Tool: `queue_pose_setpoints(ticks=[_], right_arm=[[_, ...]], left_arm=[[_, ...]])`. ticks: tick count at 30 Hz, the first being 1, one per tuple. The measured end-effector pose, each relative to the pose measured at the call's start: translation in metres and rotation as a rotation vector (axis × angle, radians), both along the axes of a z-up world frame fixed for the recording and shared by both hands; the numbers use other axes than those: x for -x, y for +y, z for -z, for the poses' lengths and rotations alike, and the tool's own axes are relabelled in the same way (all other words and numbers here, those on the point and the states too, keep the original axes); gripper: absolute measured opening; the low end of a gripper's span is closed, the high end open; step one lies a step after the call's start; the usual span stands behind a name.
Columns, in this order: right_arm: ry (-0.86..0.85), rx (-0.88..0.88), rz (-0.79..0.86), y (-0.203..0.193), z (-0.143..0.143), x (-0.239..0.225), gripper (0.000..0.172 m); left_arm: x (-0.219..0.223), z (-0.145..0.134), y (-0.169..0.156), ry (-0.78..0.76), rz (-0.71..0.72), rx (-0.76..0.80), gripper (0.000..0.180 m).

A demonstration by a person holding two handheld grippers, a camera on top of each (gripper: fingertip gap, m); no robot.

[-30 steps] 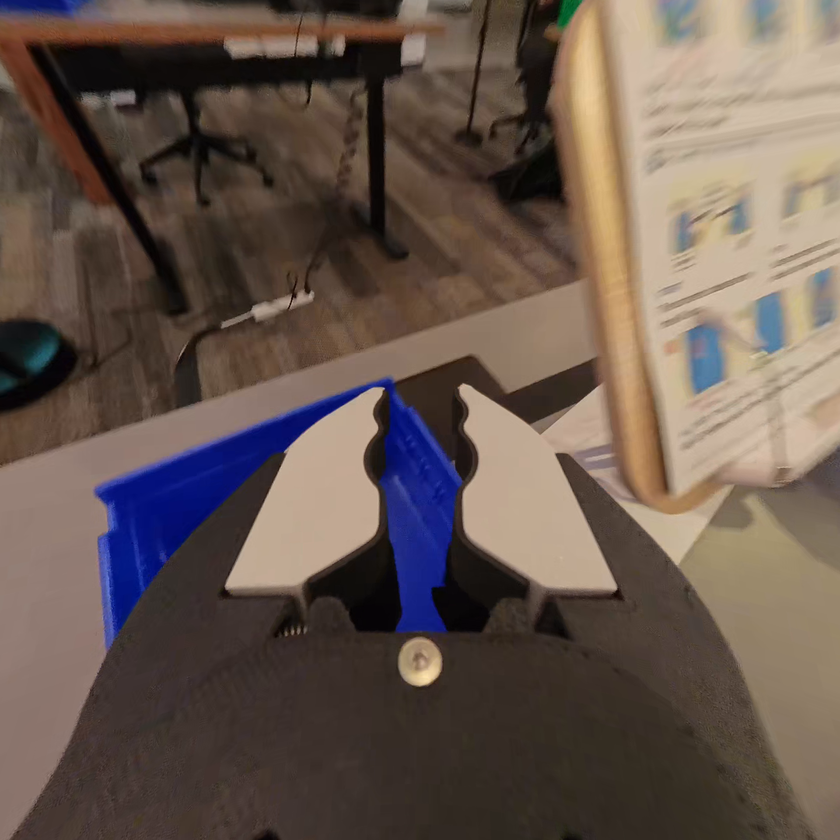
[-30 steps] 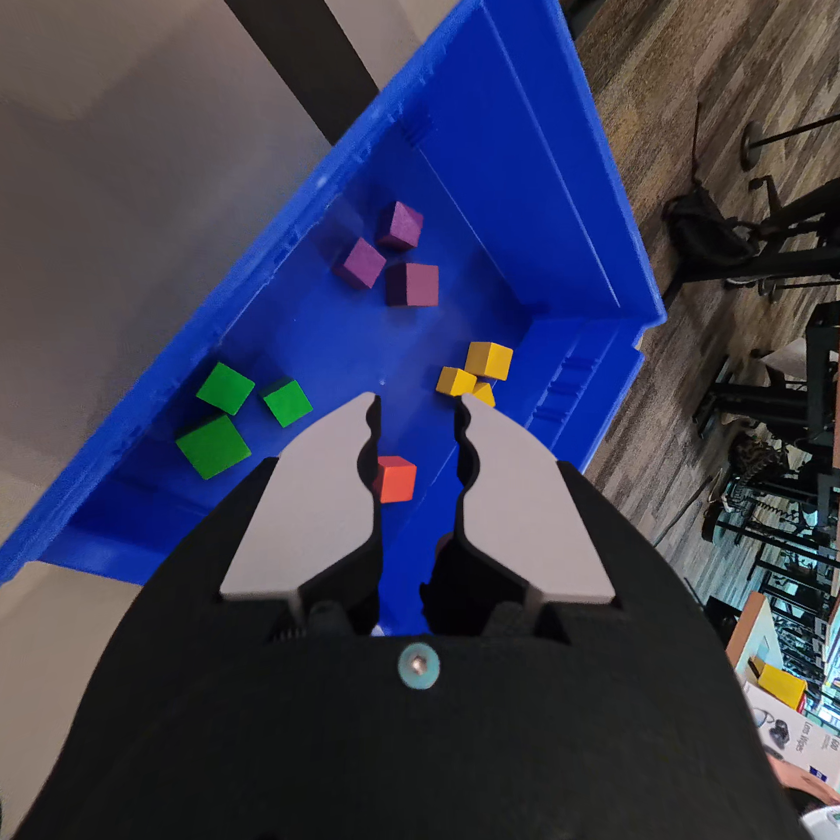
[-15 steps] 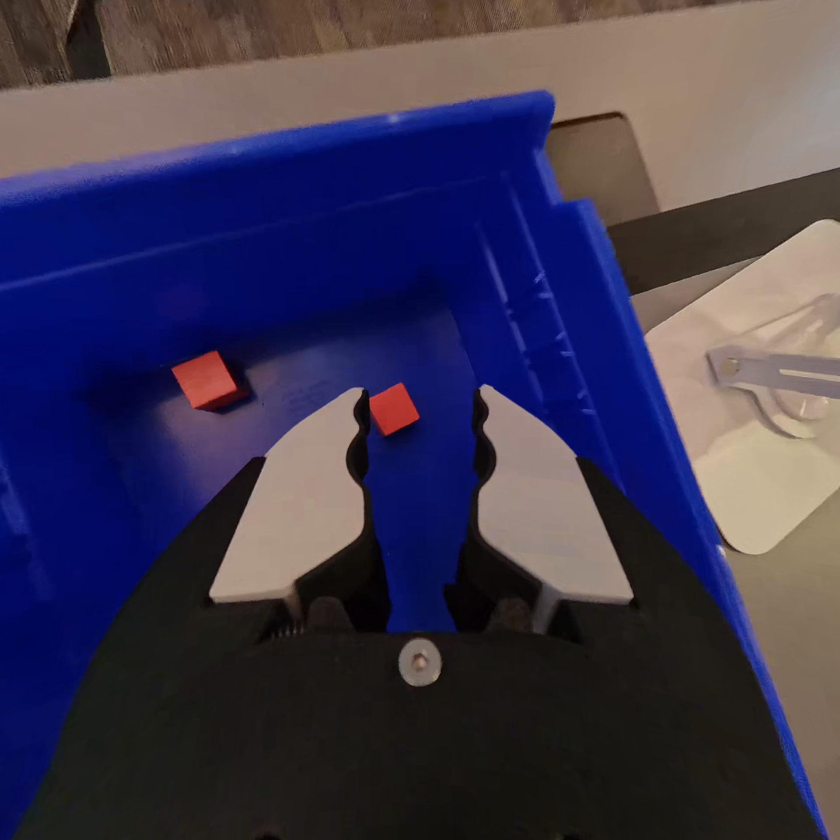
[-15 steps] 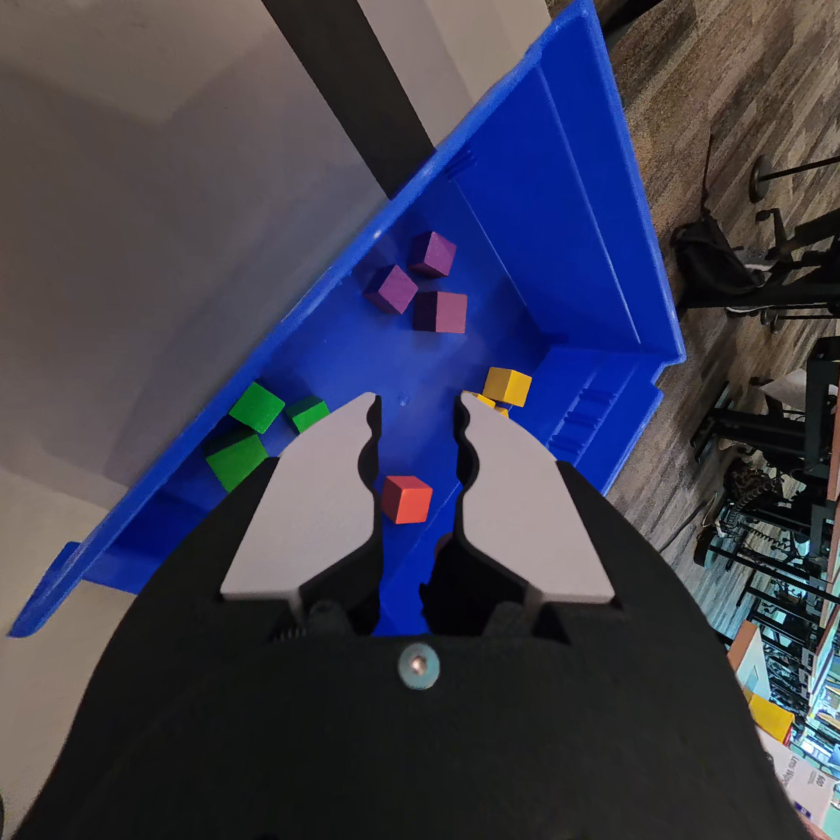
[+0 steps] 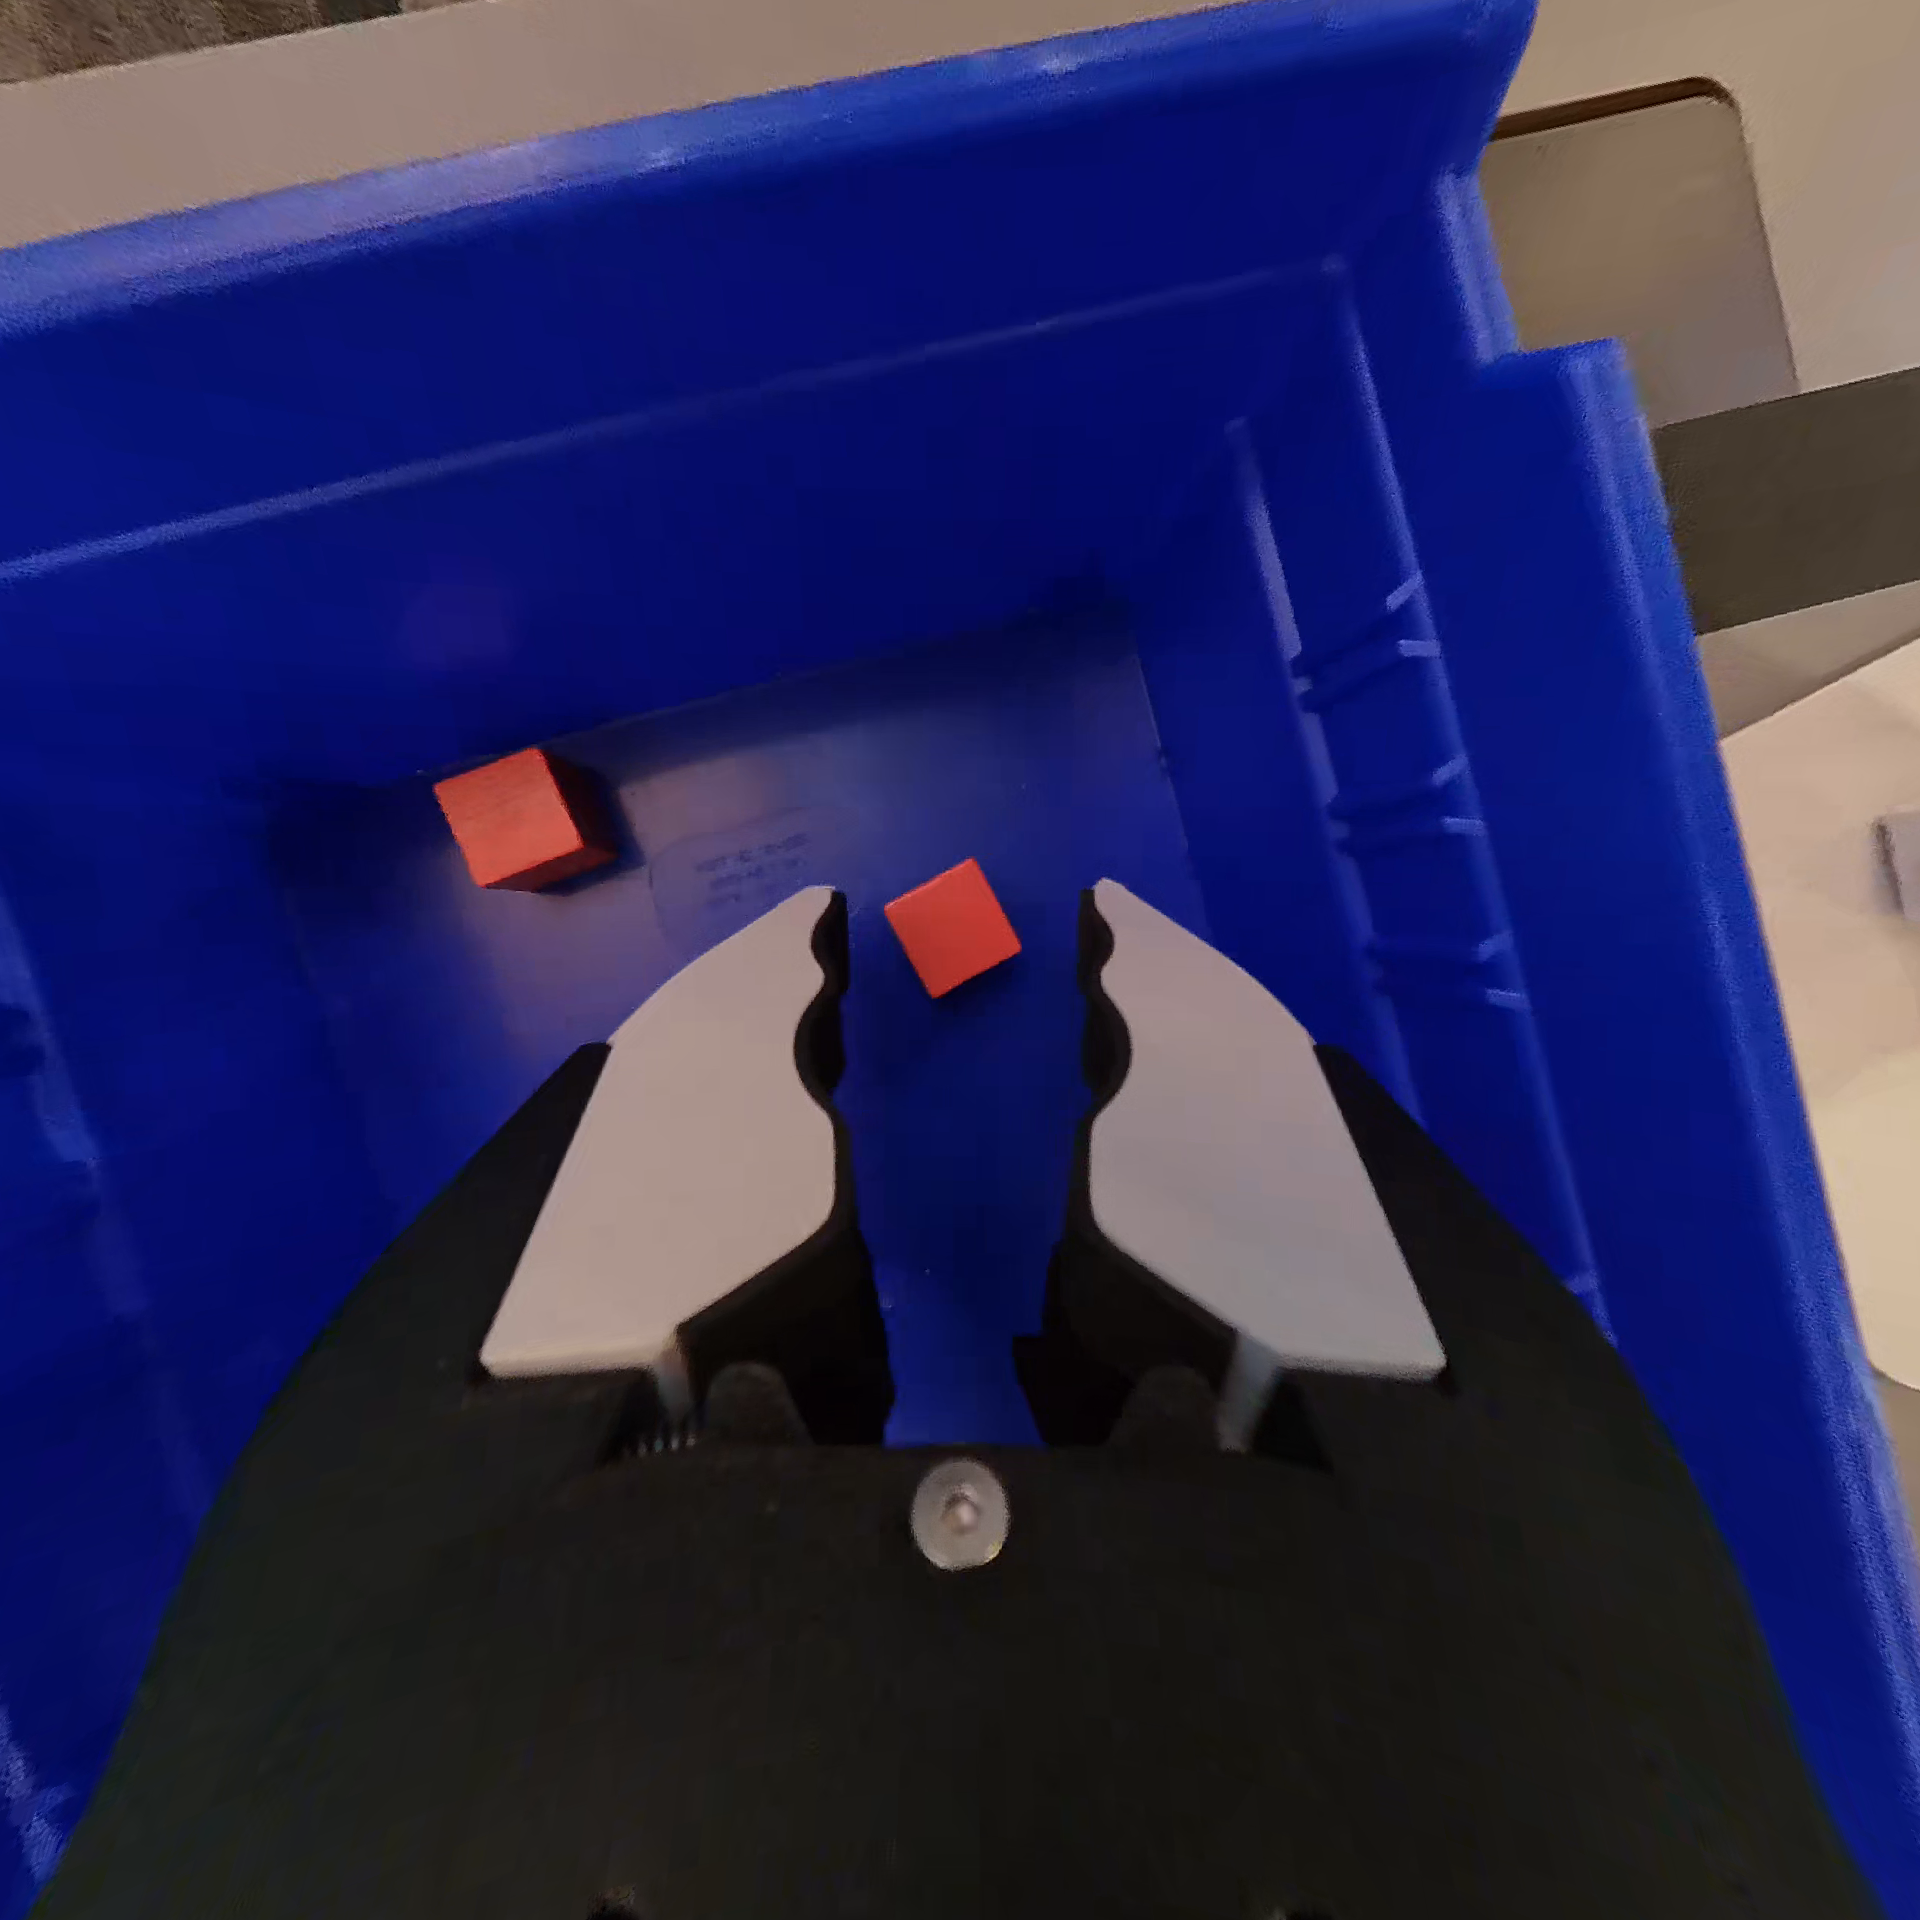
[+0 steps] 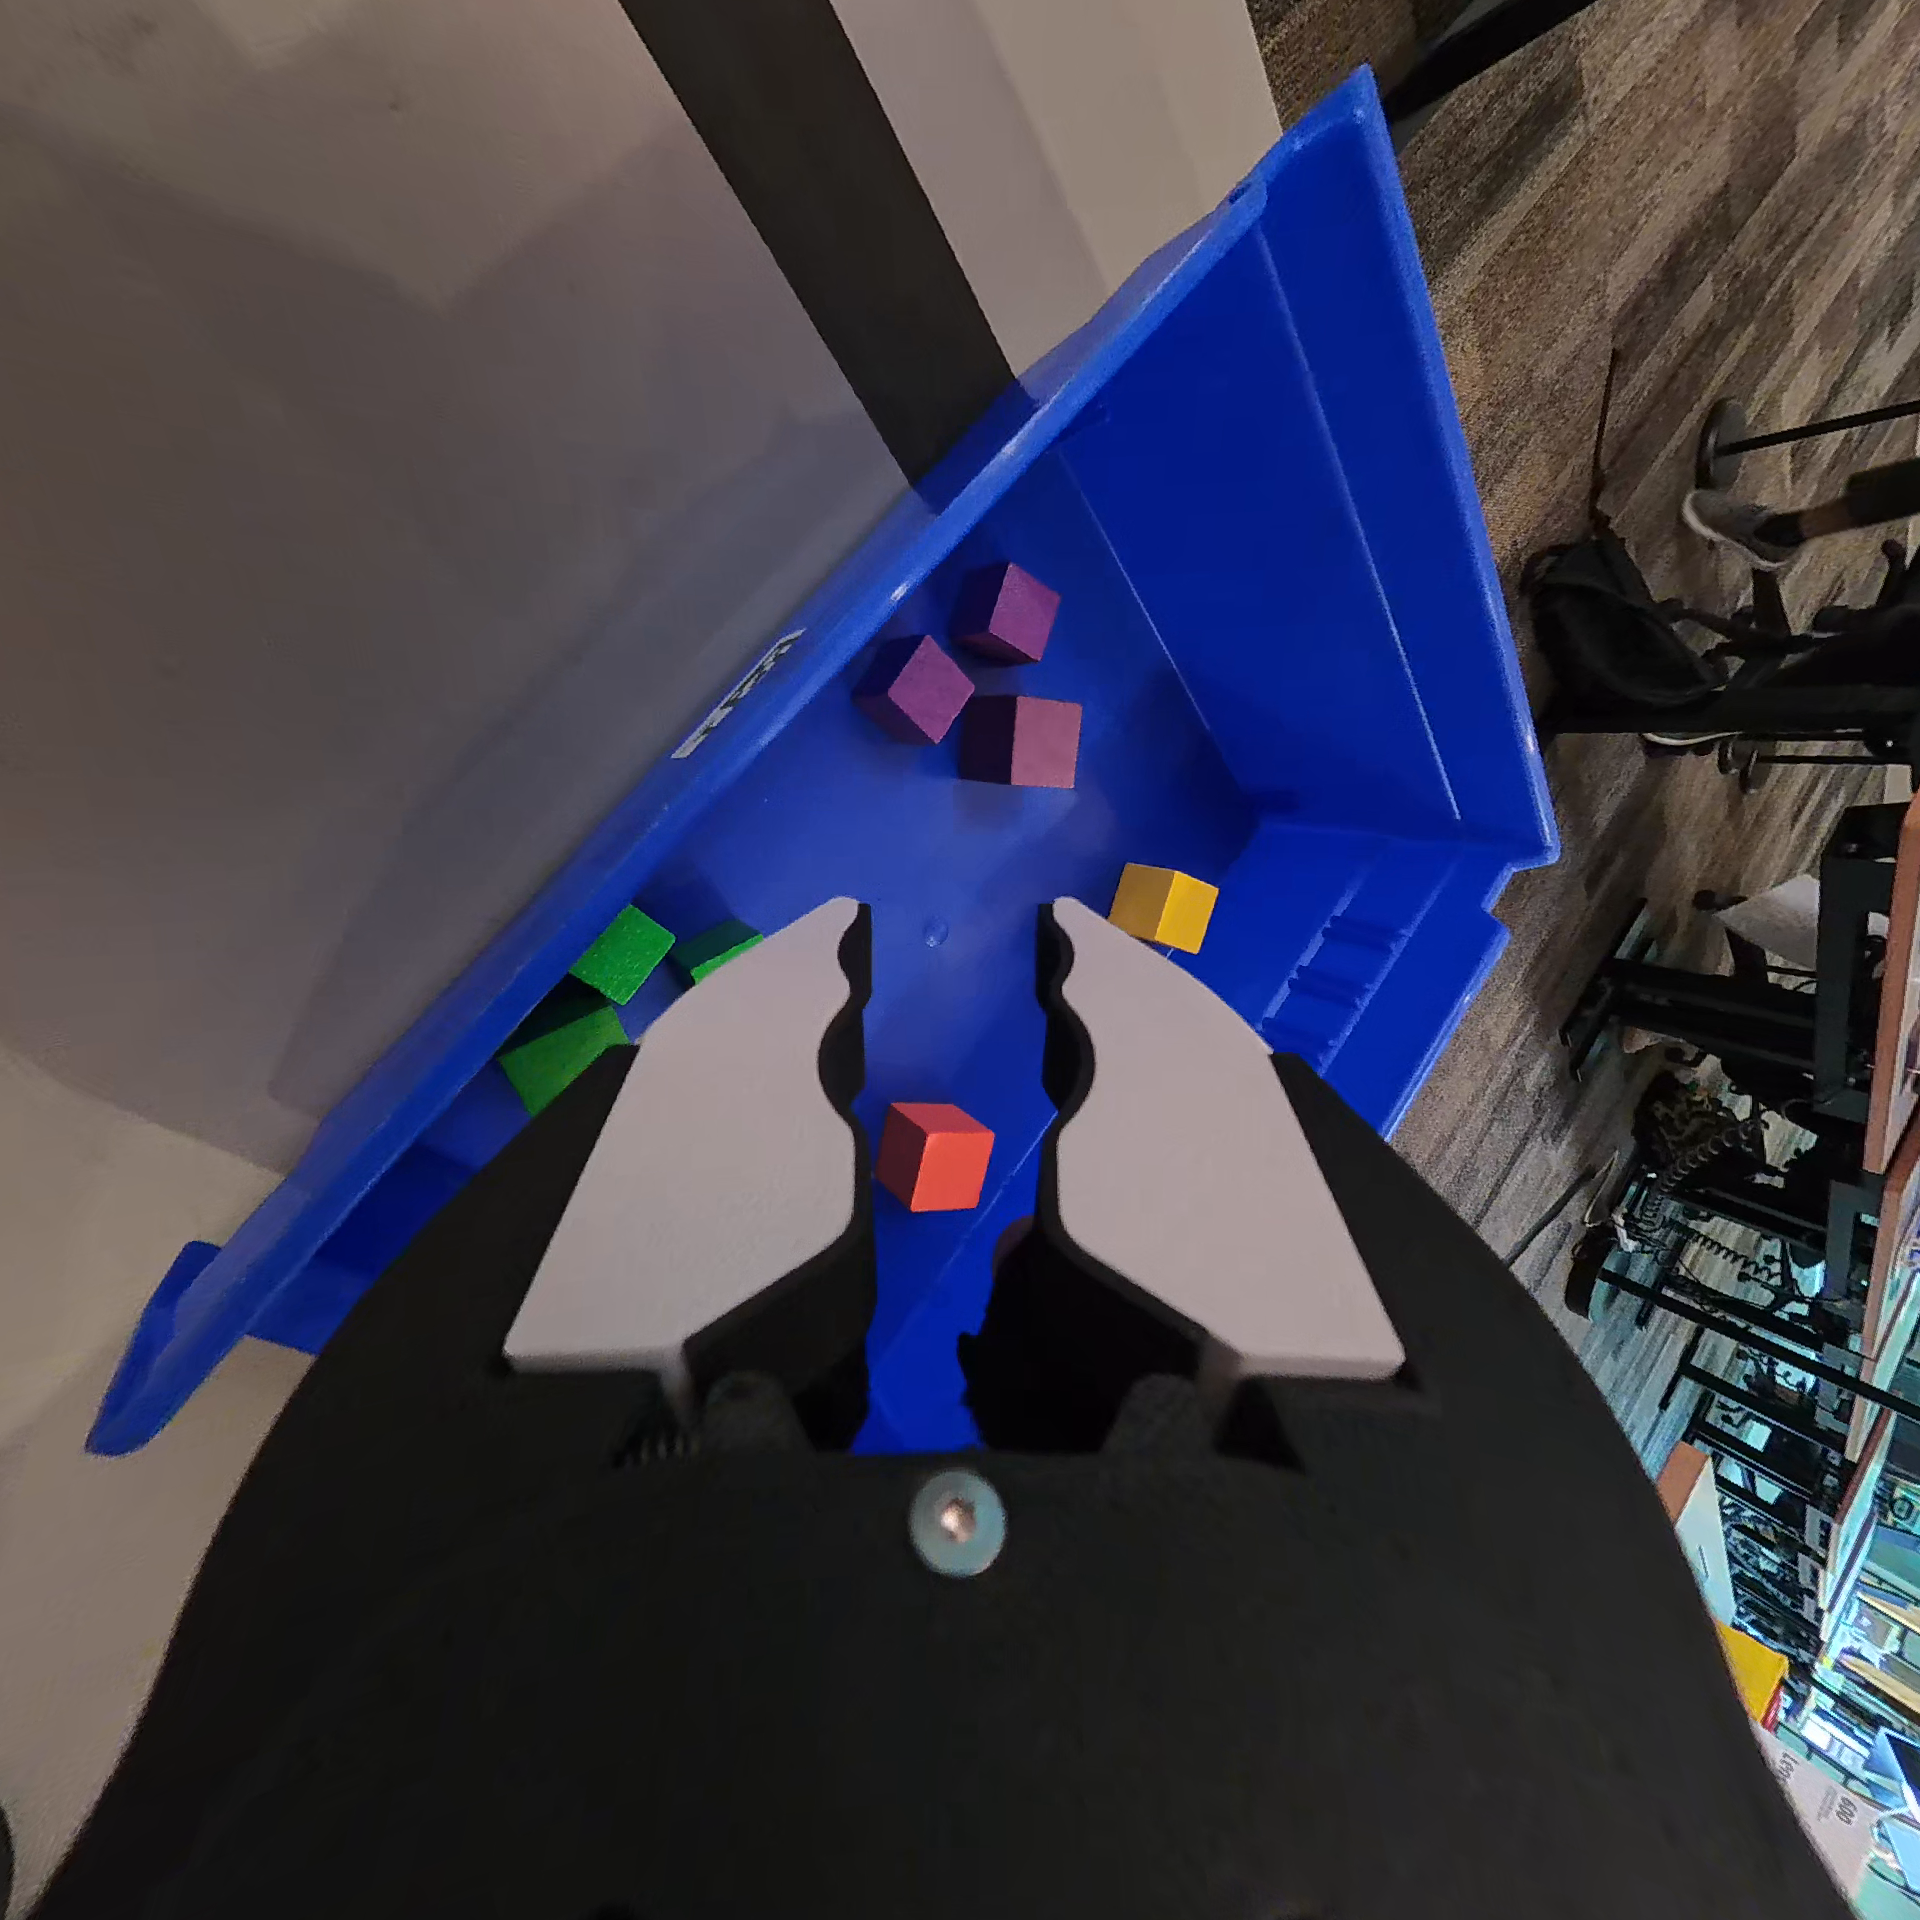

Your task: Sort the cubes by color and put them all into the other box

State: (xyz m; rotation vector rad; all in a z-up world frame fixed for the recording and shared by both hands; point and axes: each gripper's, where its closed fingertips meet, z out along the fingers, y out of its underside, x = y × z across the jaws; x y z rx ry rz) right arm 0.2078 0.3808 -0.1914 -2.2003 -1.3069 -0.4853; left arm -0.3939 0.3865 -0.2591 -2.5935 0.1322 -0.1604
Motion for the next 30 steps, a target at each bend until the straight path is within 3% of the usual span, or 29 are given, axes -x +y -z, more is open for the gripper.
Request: queue_pose_setpoints(ticks=[5,7,12,17,23,30], right_arm=[[-0.010,0.010,-0.014,-0.001,0.003,0.003,0.030],[-0.013,0.009,-0.021,-0.002,0.003,0.004,0.030],[-0.005,-0.016,-0.032,-0.002,-0.003,0.007,0.030],[0.028,-0.089,-0.060,-0.002,-0.023,0.015,0.030],[0.105,-0.282,-0.136,-0.005,-0.071,0.040,0.030],[0.265,-0.564,-0.359,-0.032,-0.137,0.103,0.039]], left_arm=[[0.000,0.016,-0.002,0.033,-0.003,0.058,0.044],[-0.001,0.022,-0.002,0.029,0.004,0.071,0.031],[-0.002,0.013,0.002,0.043,0.034,0.015,0.022],[-0.010,-0.041,0.004,-0.067,0.052,-0.147,0.022],[-0.024,-0.121,-0.005,-0.114,0.102,-0.378,0.022],[-0.099,-0.222,-0.040,-0.333,0.320,-0.652,0.022]])
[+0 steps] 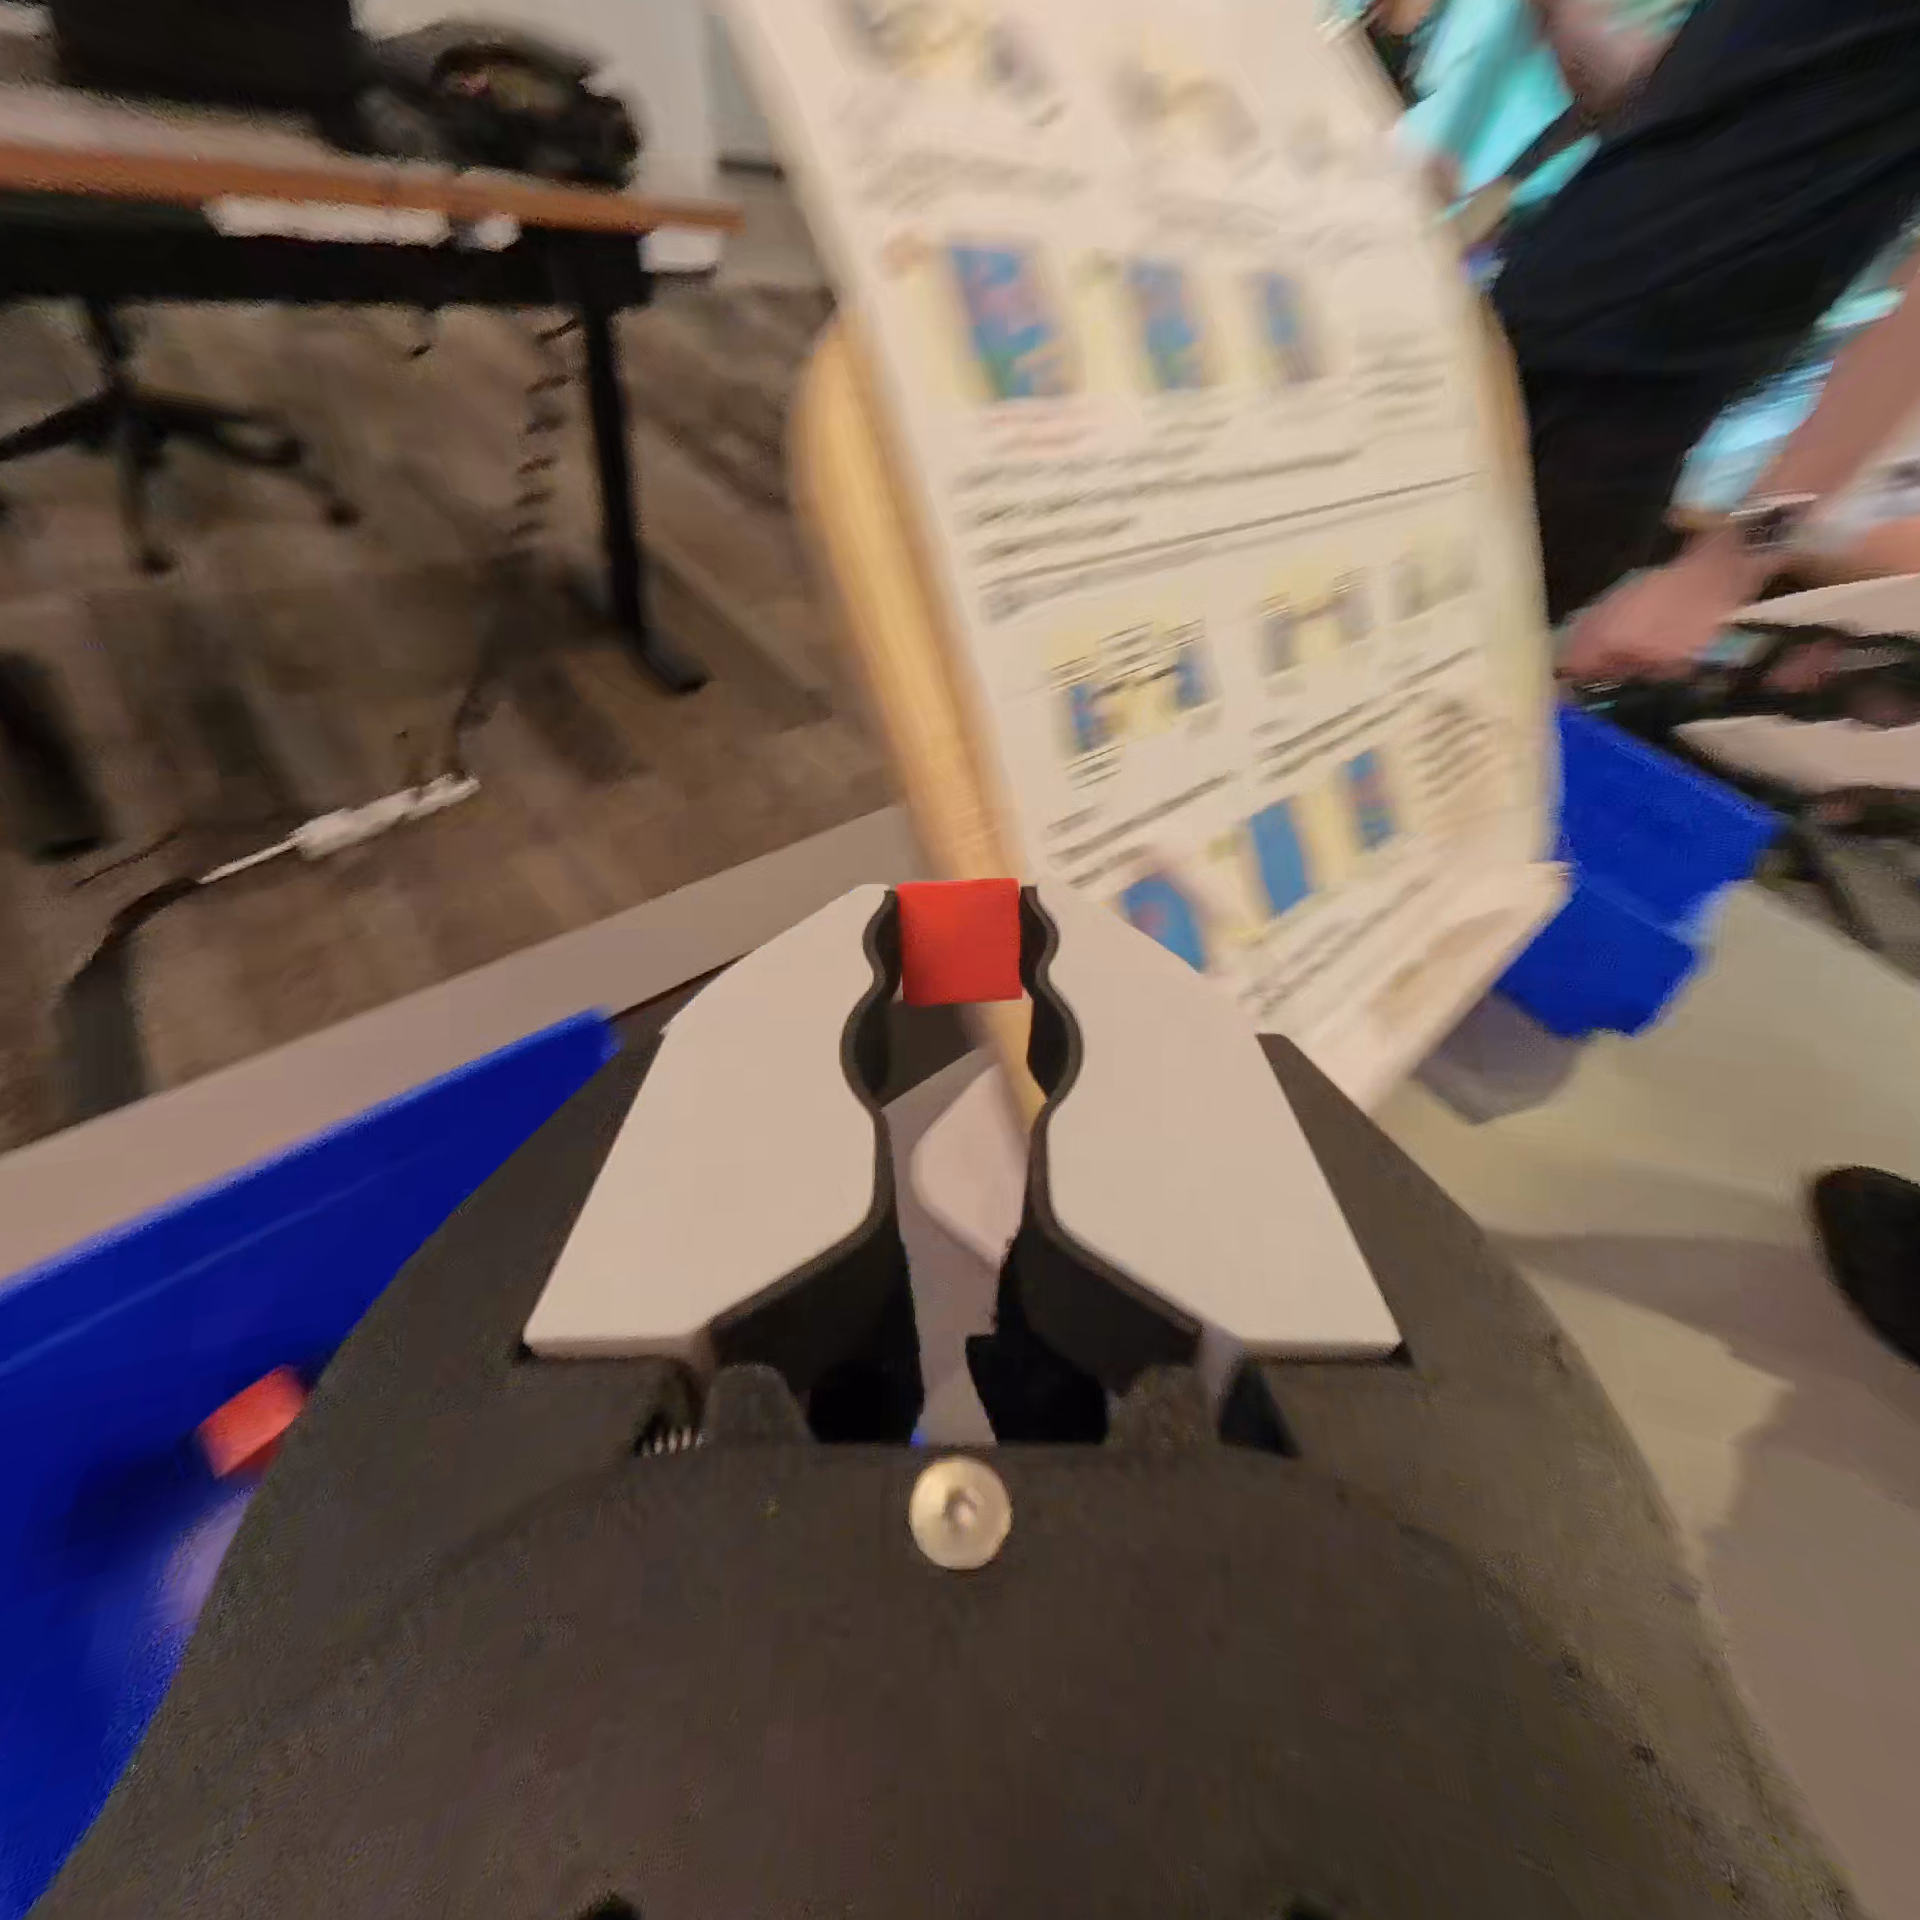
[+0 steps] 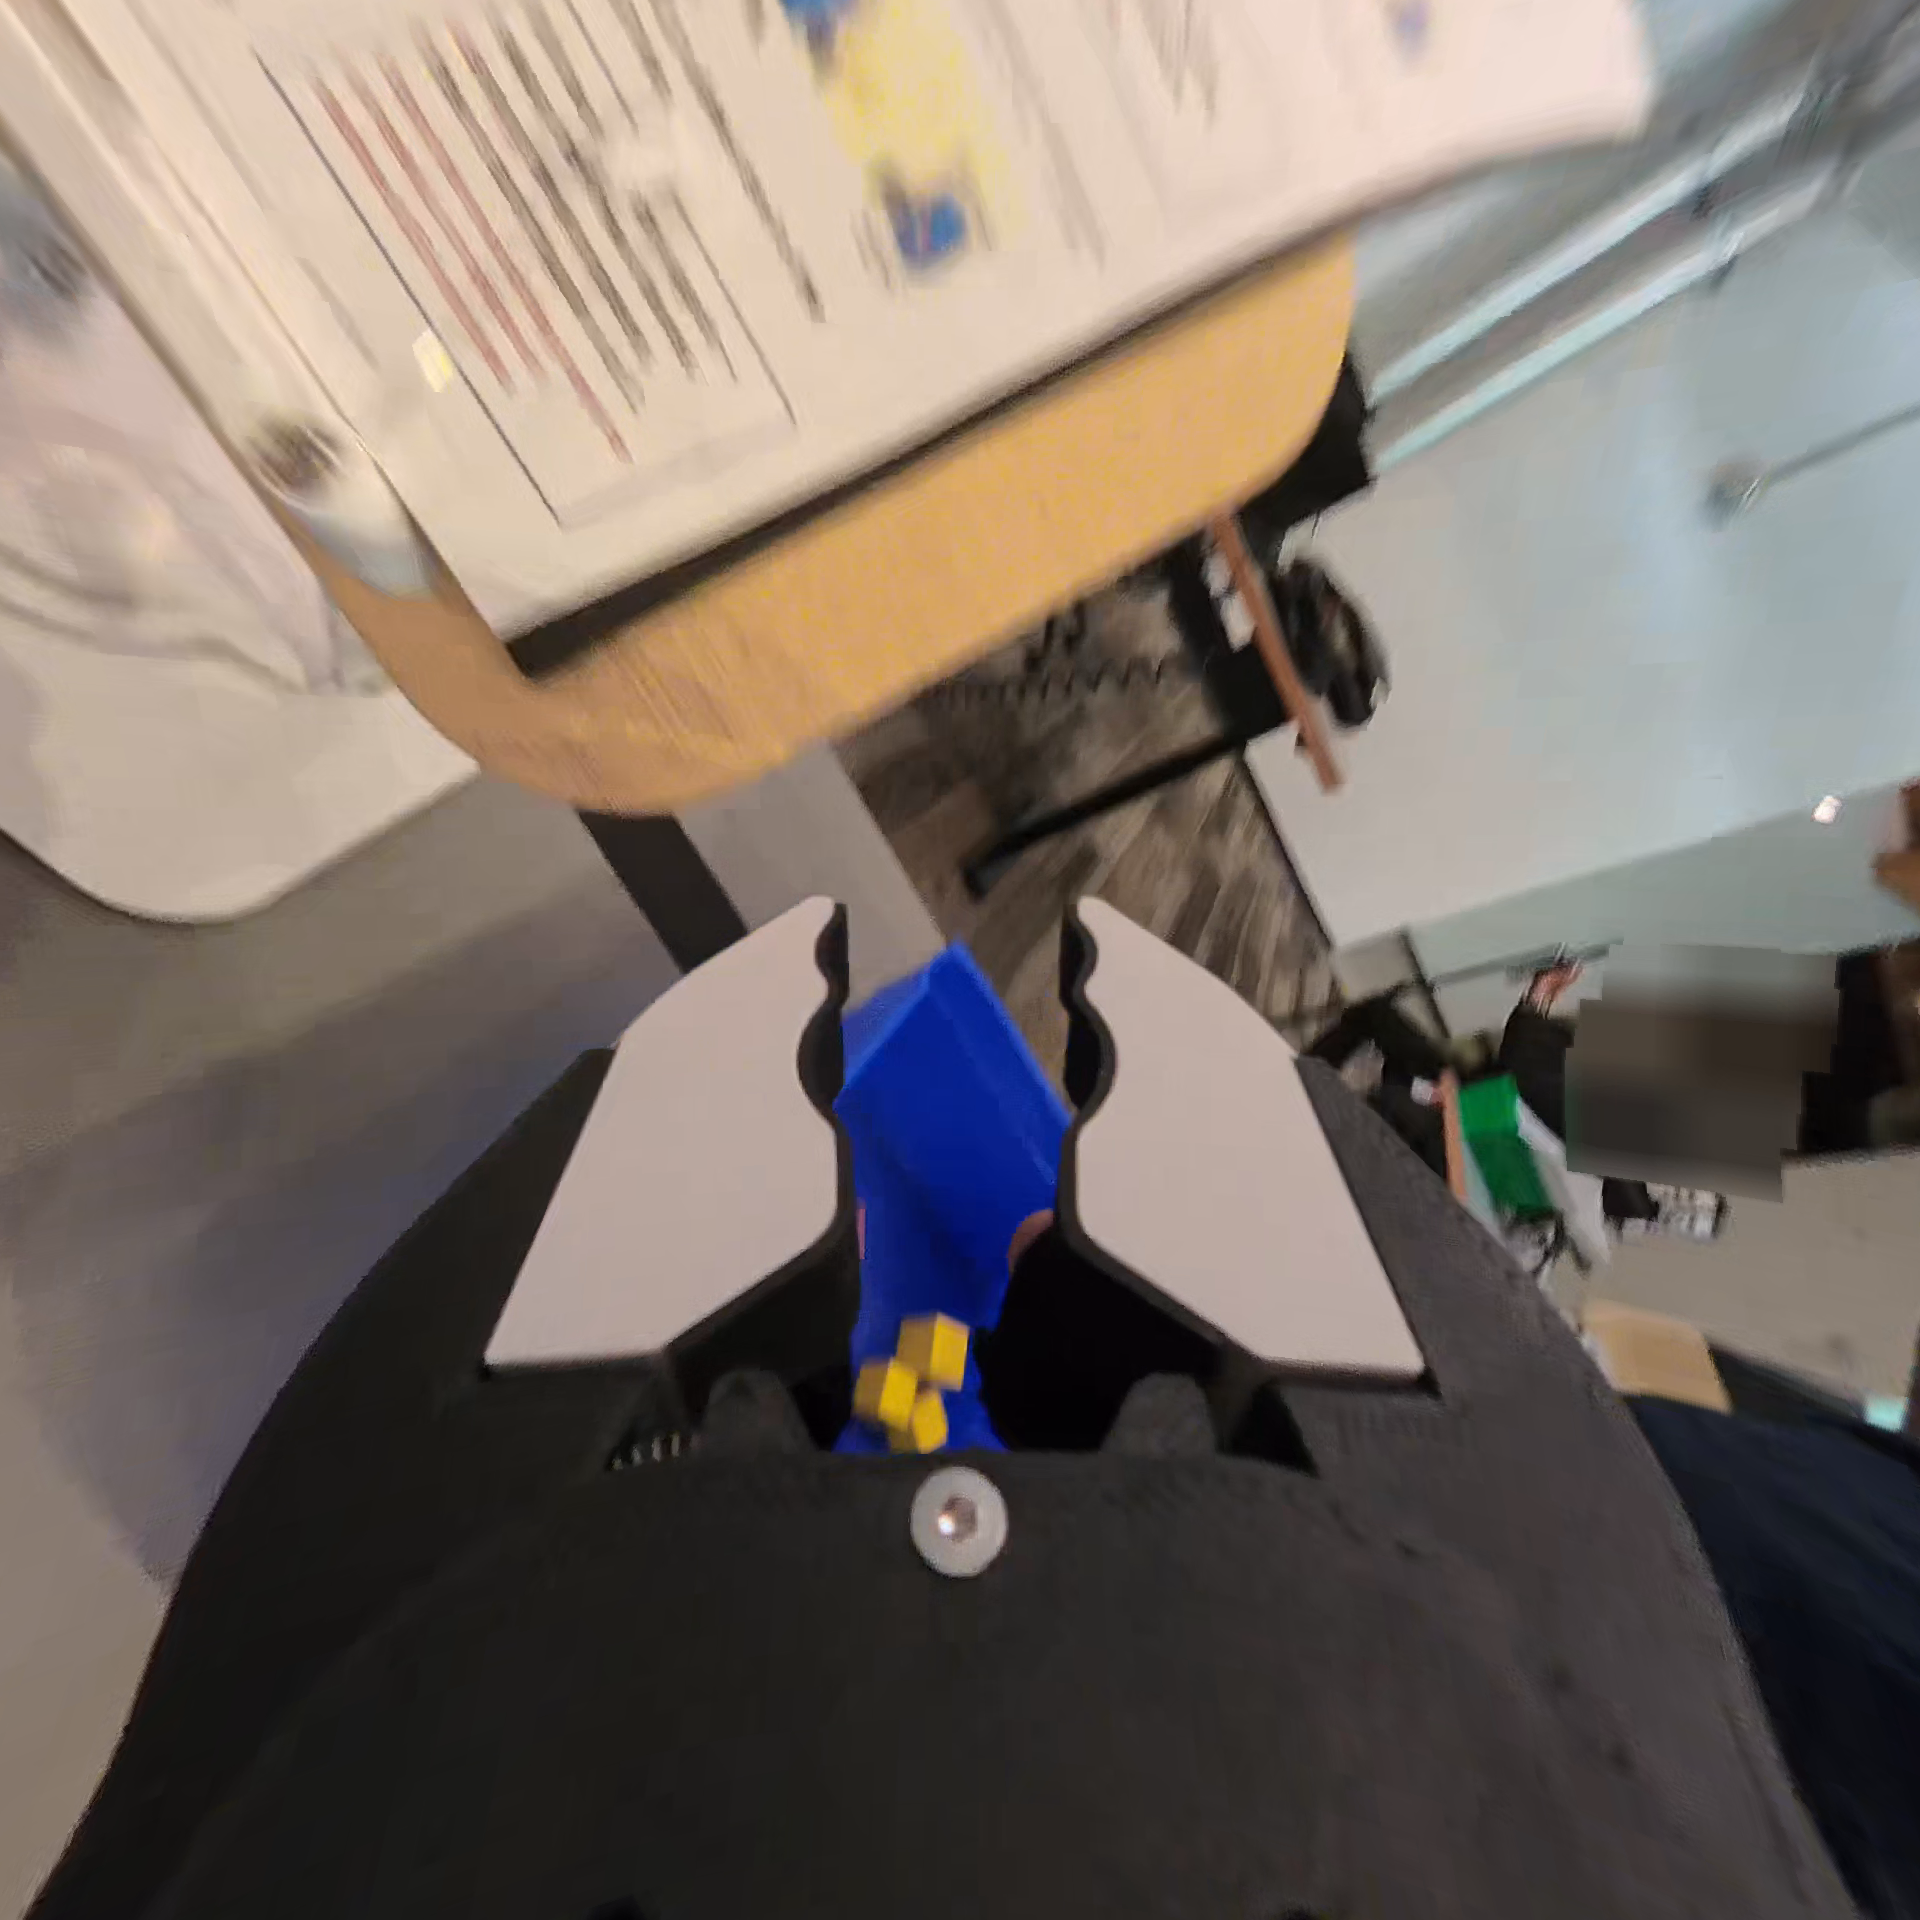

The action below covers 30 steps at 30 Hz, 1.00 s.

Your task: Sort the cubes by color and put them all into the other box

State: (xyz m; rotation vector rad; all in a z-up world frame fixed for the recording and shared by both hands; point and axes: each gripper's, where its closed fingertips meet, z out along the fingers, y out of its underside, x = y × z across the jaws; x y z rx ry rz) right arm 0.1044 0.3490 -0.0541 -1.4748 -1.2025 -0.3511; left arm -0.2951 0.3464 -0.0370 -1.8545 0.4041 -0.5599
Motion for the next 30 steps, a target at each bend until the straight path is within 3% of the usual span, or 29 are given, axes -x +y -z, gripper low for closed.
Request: queue_pose_setpoints(ticks=[6,14,20,24,27,30], right_arm=[[0.110,-0.223,-0.205,-0.042,-0.031,0.072,0.046],[0.253,-0.294,-0.370,-0.084,-0.031,0.132,0.053],[0.264,-0.366,-0.445,-0.105,-0.033,0.147,0.046],[0.248,-0.363,-0.447,-0.106,-0.028,0.151,0.042],[0.254,-0.408,-0.455,-0.111,-0.030,0.153,0.025],[0.252,-0.412,-0.446,-0.110,-0.029,0.153,0.024]], left_arm=[[-0.105,-0.043,-0.044,-0.210,0.362,-0.097,0.022],[-0.224,-0.036,-0.098,-0.404,0.738,-0.029,0.022],[-0.262,-0.017,-0.115,-0.439,0.843,0.060,0.022],[-0.268,-0.015,-0.120,-0.461,0.871,0.080,0.022],[-0.271,-0.014,-0.123,-0.458,0.883,0.084,0.022],[-0.271,-0.014,-0.122,-0.473,0.889,0.098,0.021]])
